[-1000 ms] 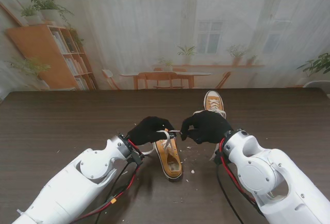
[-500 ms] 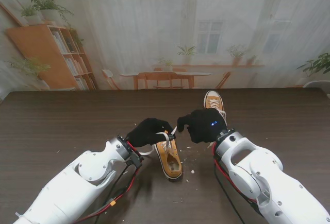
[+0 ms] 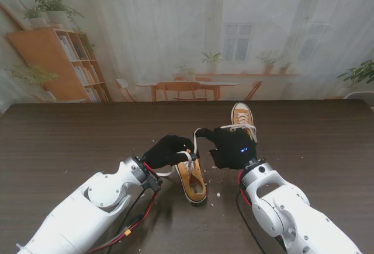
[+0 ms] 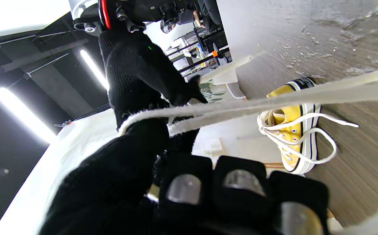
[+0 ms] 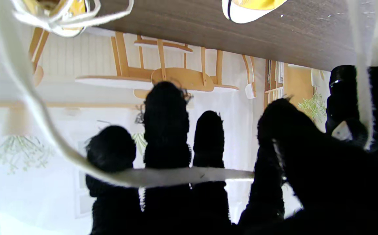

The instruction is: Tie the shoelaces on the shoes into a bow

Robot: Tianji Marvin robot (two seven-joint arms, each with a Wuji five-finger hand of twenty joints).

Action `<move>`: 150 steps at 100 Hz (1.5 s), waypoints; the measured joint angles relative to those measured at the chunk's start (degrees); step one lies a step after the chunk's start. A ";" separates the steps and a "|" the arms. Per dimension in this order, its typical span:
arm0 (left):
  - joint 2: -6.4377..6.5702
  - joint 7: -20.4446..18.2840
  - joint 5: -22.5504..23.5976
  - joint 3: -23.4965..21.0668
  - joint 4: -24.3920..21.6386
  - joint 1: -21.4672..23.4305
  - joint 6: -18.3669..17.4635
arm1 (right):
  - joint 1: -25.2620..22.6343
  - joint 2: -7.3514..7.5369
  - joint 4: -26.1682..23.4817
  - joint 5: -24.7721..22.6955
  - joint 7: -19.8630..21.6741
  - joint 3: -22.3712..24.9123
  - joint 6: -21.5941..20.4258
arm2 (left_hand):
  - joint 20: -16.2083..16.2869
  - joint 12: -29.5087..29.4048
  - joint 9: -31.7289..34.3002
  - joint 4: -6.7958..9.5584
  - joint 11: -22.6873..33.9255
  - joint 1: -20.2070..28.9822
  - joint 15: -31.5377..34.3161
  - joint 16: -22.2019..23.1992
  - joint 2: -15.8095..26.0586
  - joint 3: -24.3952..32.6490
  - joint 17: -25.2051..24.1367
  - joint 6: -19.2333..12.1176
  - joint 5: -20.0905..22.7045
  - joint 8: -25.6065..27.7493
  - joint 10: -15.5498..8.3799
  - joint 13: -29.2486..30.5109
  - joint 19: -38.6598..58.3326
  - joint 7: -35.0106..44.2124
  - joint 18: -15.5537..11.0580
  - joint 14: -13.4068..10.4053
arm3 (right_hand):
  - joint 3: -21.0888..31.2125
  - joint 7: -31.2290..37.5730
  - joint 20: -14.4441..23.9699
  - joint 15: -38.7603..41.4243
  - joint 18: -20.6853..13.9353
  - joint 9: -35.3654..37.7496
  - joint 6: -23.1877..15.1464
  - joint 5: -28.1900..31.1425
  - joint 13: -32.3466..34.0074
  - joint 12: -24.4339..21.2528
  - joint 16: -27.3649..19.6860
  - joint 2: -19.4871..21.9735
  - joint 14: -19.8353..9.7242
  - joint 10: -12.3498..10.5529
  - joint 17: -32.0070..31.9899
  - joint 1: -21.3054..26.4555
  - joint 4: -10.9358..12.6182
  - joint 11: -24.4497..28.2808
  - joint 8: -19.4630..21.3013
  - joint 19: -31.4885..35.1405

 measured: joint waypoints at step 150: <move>2.82 2.45 16.97 -20.77 -14.72 15.51 5.06 | -5.51 -7.70 2.79 68.00 -1.07 2.72 -14.70 | -1.43 0.00 0.00 0.00 -1.33 0.62 -0.81 0.00 2.15 -3.60 0.00 -0.02 0.01 -0.91 0.11 0.00 0.00 -2.26 0.00 0.10 | 3.65 -13.38 -25.85 -48.87 -5.54 -14.20 7.25 -2.52 -25.63 -20.75 -12.08 -4.88 4.83 -0.03 -28.68 -3.34 4.17 -26.26 -10.30 -32.47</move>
